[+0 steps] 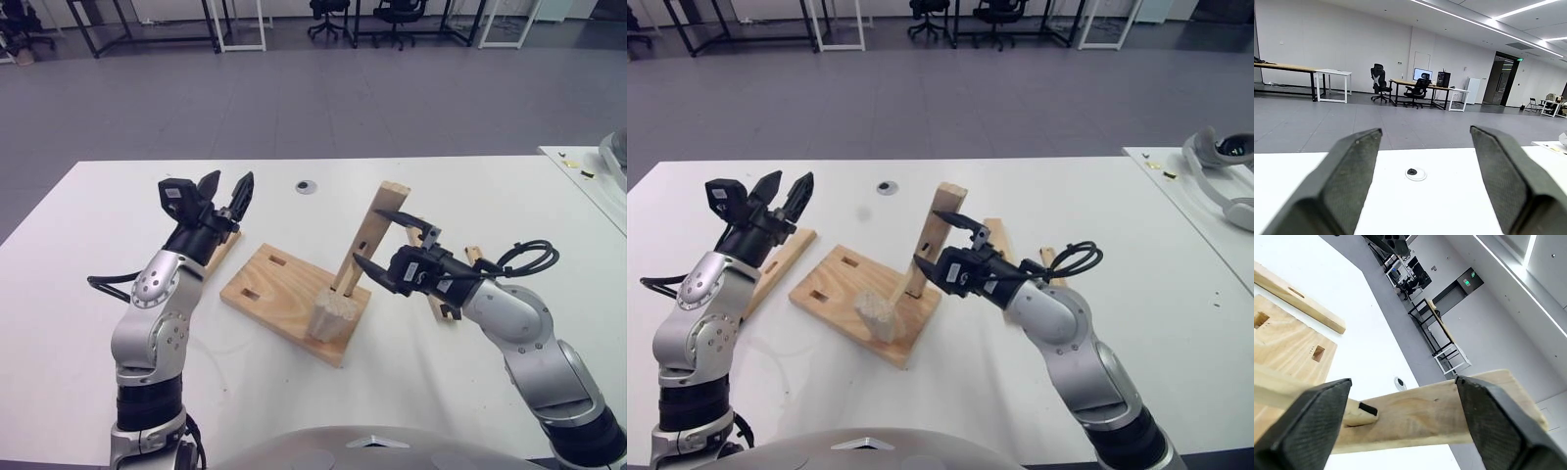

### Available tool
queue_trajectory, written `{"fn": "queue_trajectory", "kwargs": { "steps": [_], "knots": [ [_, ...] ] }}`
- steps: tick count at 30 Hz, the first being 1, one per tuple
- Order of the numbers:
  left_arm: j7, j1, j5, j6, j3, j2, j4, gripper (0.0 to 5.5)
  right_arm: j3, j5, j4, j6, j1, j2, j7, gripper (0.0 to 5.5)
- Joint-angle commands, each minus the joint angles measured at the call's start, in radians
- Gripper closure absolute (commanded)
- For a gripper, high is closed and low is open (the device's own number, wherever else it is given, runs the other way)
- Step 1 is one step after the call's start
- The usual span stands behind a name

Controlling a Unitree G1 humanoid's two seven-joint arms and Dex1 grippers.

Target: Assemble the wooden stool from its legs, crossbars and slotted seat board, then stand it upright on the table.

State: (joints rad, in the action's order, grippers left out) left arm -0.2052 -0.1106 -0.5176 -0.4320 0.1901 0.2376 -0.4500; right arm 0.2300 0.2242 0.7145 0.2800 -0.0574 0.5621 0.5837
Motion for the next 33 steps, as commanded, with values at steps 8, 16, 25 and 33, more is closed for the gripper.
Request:
{"fn": "queue_trajectory", "kwargs": {
  "steps": [8, 16, 25, 33],
  "knots": [
    [-0.001, -0.014, 0.005, 0.000, -0.011, -0.010, 0.005, 2.16, 0.098, 0.204, -0.201, -0.342, 0.035, 0.117, 0.017, 1.55],
    [-0.025, -0.041, 0.001, -0.009, -0.017, 0.002, 0.027, 2.16, 0.070, 0.197, -0.212, -0.266, 0.023, 0.058, -0.028, 1.55],
    [-0.029, -0.039, 0.022, 0.016, -0.022, -0.004, 0.053, 2.16, -0.244, -0.609, -0.093, 0.193, -0.407, -0.176, -0.057, 1.55],
    [-0.019, -0.009, 0.017, 0.012, -0.017, -0.010, 0.031, 2.16, -0.282, -1.967, -0.061, 0.622, -0.276, 0.219, -0.167, 1.55]
  ]
}}
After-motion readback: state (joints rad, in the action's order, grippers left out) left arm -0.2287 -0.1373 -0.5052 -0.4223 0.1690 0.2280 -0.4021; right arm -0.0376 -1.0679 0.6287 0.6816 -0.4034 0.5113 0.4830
